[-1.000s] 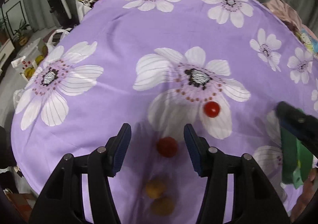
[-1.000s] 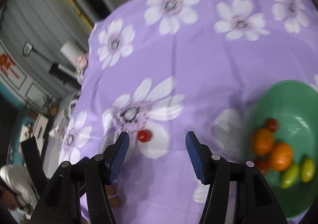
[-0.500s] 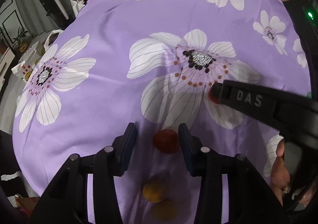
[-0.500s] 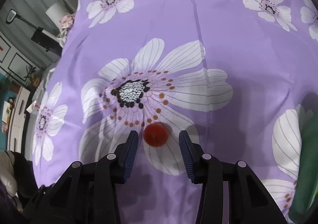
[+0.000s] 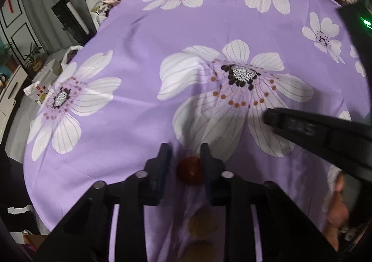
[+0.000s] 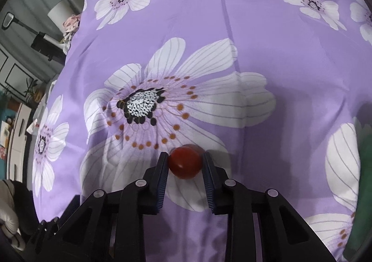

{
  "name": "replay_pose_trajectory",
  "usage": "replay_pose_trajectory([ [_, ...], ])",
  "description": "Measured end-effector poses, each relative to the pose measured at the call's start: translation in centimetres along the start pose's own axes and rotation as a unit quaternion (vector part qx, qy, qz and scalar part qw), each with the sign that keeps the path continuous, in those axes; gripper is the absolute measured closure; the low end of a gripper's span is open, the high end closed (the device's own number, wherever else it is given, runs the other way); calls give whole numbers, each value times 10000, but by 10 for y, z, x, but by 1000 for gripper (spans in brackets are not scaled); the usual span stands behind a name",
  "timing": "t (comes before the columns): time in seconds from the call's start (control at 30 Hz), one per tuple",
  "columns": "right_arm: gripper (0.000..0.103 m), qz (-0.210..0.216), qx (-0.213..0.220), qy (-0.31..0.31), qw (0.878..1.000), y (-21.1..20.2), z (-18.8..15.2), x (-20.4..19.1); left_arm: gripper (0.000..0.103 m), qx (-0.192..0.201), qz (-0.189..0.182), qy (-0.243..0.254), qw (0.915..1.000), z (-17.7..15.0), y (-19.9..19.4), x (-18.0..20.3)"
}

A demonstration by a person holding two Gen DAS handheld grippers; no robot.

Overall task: Organize fruits
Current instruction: 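Move the right tool to the red cherry tomato and close on it, then carry the cherry tomato with the right gripper over the bowl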

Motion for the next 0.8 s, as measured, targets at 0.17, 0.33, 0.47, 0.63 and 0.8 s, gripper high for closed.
replay_pose_trajectory([
  [0.17,73,3,298,68,9995,-25,-3,13,91,35,25,6,10000,1,-1,-3],
  [0.33,73,25,481,151,9987,-47,-10,29,90,386,-742,-152,9964,8,-27,-6],
  [0.47,73,303,556,312,9975,-66,-20,44,90,302,-1438,-341,9886,11,-35,-6],
  [0.63,73,532,807,574,9937,-88,-25,64,90,-143,-1383,-465,9892,10,-20,0],
  [0.8,73,646,956,662,9911,-97,-25,72,84,-525,-1113,-471,9913,4,-6,3],
])
Point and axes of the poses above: each gripper's, at about its wrist camera, not at the fingertips, and y roughly the way its jaws point, x to its right, z to its top, the point moved 1 cm from there along y, roughly the way its jaws point, and after that the axes turned 11 degrees about -z, right-handed, at the moved point
